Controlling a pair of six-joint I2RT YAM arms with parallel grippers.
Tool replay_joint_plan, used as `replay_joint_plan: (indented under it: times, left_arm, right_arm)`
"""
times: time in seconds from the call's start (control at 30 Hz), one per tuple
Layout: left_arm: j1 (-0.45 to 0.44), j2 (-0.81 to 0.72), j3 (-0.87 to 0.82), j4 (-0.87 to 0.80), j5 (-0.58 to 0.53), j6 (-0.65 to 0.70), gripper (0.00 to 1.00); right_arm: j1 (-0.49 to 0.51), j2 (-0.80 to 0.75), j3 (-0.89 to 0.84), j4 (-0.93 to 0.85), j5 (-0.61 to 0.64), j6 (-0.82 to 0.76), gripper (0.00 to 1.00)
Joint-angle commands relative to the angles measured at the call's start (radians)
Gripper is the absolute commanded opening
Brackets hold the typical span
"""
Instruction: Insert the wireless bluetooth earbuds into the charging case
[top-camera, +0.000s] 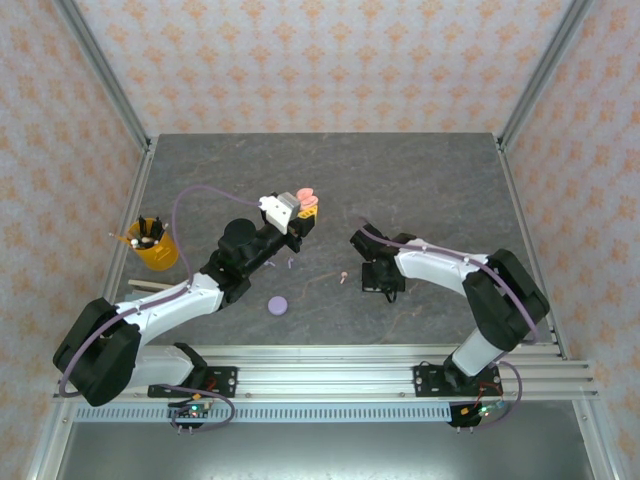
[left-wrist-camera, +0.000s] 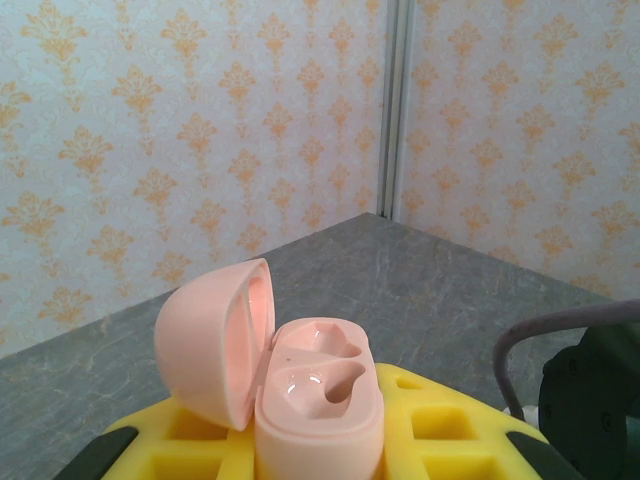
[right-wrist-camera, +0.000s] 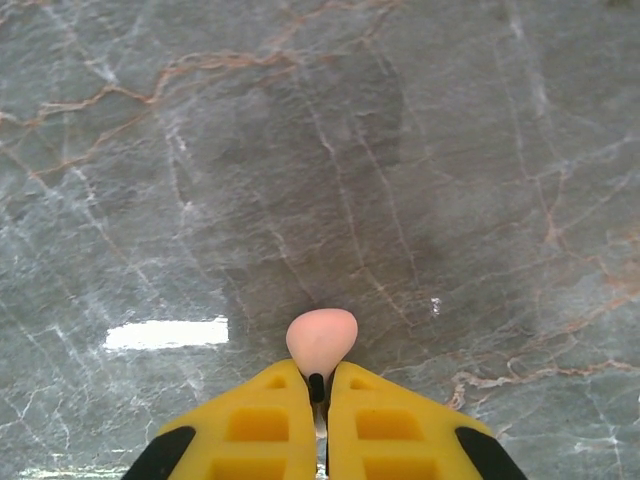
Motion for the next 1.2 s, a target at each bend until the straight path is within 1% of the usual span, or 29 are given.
replay_joint_plan:
  times: [0.0, 0.17, 0.27, 0.43, 0.53, 0.67, 0.8, 0.93, 1.03, 1.17]
  left_arm:
    - [-0.006, 0.001, 0.034, 0.006, 0.004, -0.007, 0.0]
    - [-0.006, 0.001, 0.033, 0.01, 0.004, -0.007, 0.0]
    - [-0.006, -0.001, 0.03, 0.014, 0.005, -0.006, 0.0]
    - [-0.007, -0.009, 0.013, 0.022, 0.006, 0.002, 0.0]
    - [-0.006, -0.018, -0.003, 0.028, 0.004, 0.013, 0.0]
    - [-0.006, -0.036, -0.023, 0.024, -0.009, 0.033, 0.0]
    - [-0.006, -0.046, -0.034, 0.023, -0.018, 0.042, 0.0]
    - [-0.007, -0.052, -0.039, 0.024, -0.02, 0.039, 0.0]
    - [-0.007, -0.057, -0.041, 0.021, -0.018, 0.039, 0.0]
    - [-0.004, -0.064, -0.046, 0.018, -0.025, 0.048, 0.0]
  right_arm:
    - [-0.008, -0.021, -0.042, -0.017, 0.04, 0.123, 0.09]
    - [-0.008, -0.016, -0.042, -0.014, 0.03, 0.149, 0.13]
    - [-0.008, -0.016, -0.027, -0.027, 0.032, 0.153, 0.21]
    - [-0.008, -0.035, 0.011, -0.062, 0.04, 0.158, 0.29]
    - [-0.008, -0.059, 0.035, -0.079, 0.04, 0.173, 0.37]
    - [-0.008, -0.078, 0.089, -0.103, 0.02, 0.203, 0.49]
    - [-0.008, -0.064, 0.156, -0.166, 0.068, 0.246, 0.58]
    - [-0.017, -0.013, 0.189, -0.23, 0.132, 0.289, 0.59]
    - [-0.022, 0.03, 0.189, -0.217, 0.121, 0.288, 0.59]
    - [-0.017, 0.048, 0.2, -0.155, 0.055, 0.262, 0.55]
